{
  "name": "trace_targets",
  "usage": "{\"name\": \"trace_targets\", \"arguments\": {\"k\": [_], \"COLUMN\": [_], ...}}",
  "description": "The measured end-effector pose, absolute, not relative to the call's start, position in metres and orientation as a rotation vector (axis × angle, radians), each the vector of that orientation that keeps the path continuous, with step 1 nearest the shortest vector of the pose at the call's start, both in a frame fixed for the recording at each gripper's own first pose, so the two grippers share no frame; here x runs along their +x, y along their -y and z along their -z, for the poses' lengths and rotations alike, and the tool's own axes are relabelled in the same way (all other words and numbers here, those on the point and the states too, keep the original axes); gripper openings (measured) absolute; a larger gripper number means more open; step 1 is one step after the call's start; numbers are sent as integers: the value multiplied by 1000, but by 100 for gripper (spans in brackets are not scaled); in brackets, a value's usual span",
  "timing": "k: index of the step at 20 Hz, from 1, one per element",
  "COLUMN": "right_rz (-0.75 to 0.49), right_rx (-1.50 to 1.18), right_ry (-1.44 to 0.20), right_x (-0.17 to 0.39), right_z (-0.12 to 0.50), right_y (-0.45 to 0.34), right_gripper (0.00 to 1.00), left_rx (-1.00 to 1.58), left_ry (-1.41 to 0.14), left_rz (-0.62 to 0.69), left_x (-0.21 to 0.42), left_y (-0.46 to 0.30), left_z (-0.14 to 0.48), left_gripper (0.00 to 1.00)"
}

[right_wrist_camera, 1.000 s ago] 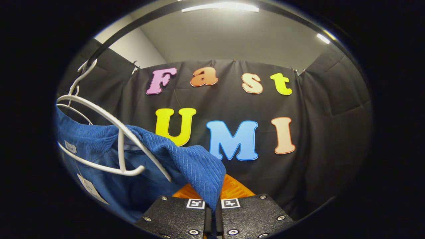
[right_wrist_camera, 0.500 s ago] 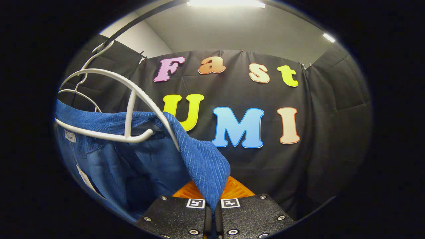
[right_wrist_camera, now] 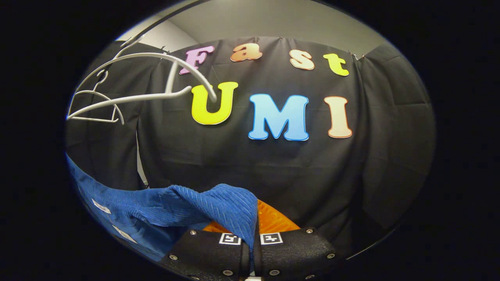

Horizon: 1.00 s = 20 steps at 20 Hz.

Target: Grasp the clothes on the hanger with both hands and then place them into the laundry hamper below.

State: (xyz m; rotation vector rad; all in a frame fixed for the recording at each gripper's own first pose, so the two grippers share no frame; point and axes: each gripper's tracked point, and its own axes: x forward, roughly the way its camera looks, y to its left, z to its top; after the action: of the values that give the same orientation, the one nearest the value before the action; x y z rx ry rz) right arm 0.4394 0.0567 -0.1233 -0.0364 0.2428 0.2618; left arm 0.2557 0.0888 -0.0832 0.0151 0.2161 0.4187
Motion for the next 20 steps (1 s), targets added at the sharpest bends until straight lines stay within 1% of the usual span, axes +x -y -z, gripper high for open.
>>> {"name": "trace_targets", "arguments": {"k": [2, 4, 6, 7, 8, 9, 10, 13, 15, 20], "right_rz": [-280, -286, -285, -289, -294, -295, -295, -298, -305, -367], "right_rx": [-50, -63, -57, -52, -58, -67, -69, -47, -29, -4], "right_ry": [-247, -238, -226, -216, -204, -191, -174, -133, -114, -82], "right_x": [420, 398, 373, 360, 347, 335, 321, 283, 255, 186], "right_z": [128, 124, 113, 106, 97, 88, 78, 50, 33, 8], "right_y": [-56, -51, -45, -45, -45, -44, -44, -47, -51, -83], "right_gripper": [5, 5, 5, 5, 5, 5, 5, 5, 5, 5], "left_rx": [13, 11, -2, -11, -17, -16, -13, -37, -52, -69], "left_ry": [-226, -224, -214, -206, -199, -190, -177, -141, -120, -76], "left_rz": [-400, -383, -351, -330, -311, -291, -277, -224, -187, -79], "left_x": [236, 238, 231, 225, 214, 203, 192, 158, 152, 125], "left_y": [-76, -67, -55, -51, -50, -47, -45, -35, -27, 1], "left_z": [87, 87, 81, 76, 71, 65, 57, 34, 23, -1], "left_gripper": [2, 4, 2, 5, 3, 5, 2, 4, 2, 5]}}
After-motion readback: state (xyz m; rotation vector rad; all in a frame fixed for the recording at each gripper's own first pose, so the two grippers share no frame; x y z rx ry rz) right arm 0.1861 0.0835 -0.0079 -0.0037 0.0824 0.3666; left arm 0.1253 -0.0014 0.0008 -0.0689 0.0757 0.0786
